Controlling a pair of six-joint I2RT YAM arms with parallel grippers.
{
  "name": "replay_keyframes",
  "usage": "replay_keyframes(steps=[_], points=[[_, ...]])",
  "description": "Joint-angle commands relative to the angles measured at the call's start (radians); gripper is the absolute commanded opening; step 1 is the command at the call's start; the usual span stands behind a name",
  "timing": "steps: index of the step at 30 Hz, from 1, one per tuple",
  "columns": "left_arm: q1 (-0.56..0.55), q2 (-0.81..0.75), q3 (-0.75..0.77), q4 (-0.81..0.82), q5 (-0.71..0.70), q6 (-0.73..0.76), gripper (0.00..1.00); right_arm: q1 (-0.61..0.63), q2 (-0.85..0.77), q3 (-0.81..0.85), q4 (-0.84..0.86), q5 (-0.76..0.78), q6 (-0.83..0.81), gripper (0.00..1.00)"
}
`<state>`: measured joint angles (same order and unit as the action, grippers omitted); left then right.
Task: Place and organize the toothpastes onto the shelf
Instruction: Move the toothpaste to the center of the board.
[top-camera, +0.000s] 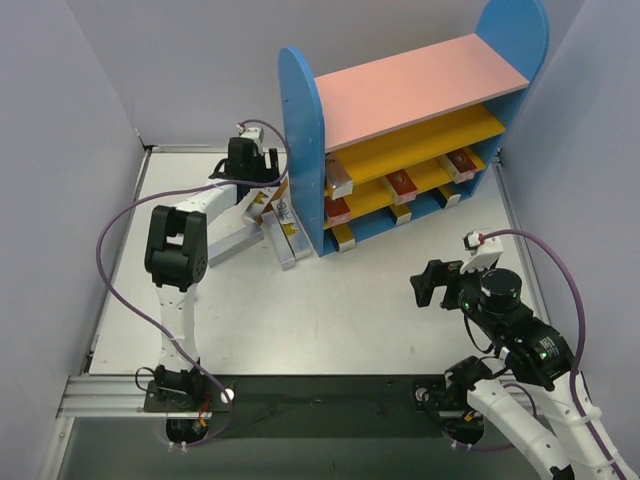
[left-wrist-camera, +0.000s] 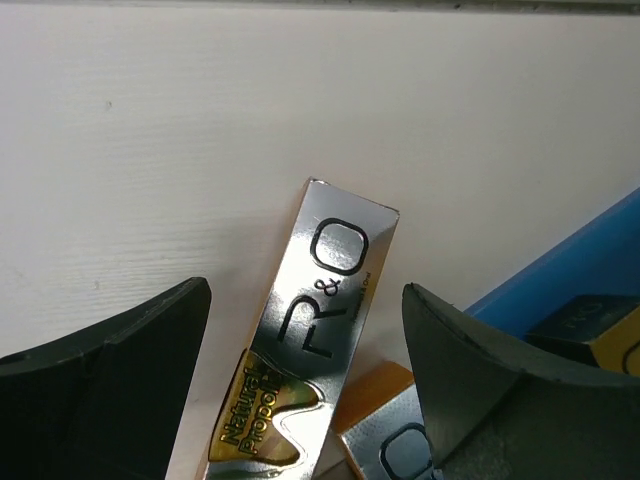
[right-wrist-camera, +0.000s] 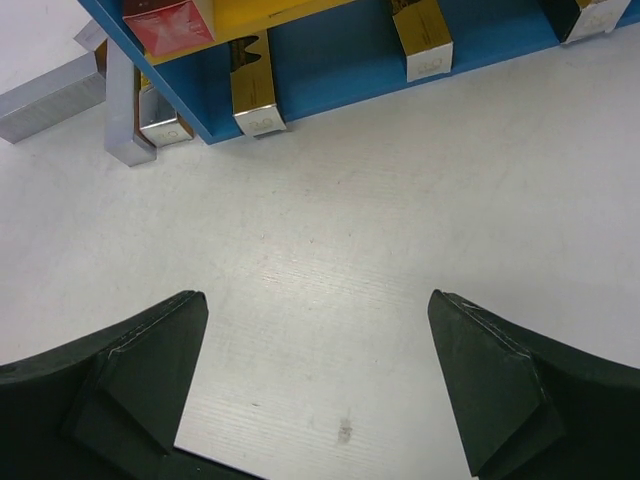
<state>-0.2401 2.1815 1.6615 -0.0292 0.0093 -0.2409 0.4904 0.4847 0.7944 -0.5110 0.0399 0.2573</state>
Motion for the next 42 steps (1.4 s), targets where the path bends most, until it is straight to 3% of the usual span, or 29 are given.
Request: replay_keyframes(steps=[1,13,17,22,30,37,40,42], points=[[0.005,0.118,0.176,-0.233,-0.002,0.018,0.89,-0.006,-0.003,0.017,-0.034,0.021,0.036,1.00],[0.010,0.368,0.604,-0.560,-0.057,-0.008,0.77,-0.004,0.014,0.017,-0.041,0.028,0.085,0.99],[0.028,0.376,0.600,-0.623,-0.029,-0.057,0.72,-0.004,0.034,0.028,-0.043,0.028,0.094,0.98],[0.076,0.261,0.424,-0.566,0.024,-0.150,0.59,-0.003,0.049,0.039,-0.038,0.037,0.105,0.98],[0.163,-0.075,-0.140,-0.272,0.139,-0.332,0.40,-0.001,0.069,0.031,-0.003,0.058,0.103,0.98],[0.170,-0.320,-0.454,-0.218,0.141,-0.400,0.40,0.004,0.094,0.023,0.031,0.061,0.091,0.98],[0.171,-0.402,-0.500,-0.206,0.123,-0.402,0.48,0.002,0.100,0.023,0.040,0.064,0.083,0.98],[0.170,-0.414,-0.473,-0.215,0.083,-0.362,0.58,0.002,0.101,0.020,0.045,0.066,0.080,0.98]])
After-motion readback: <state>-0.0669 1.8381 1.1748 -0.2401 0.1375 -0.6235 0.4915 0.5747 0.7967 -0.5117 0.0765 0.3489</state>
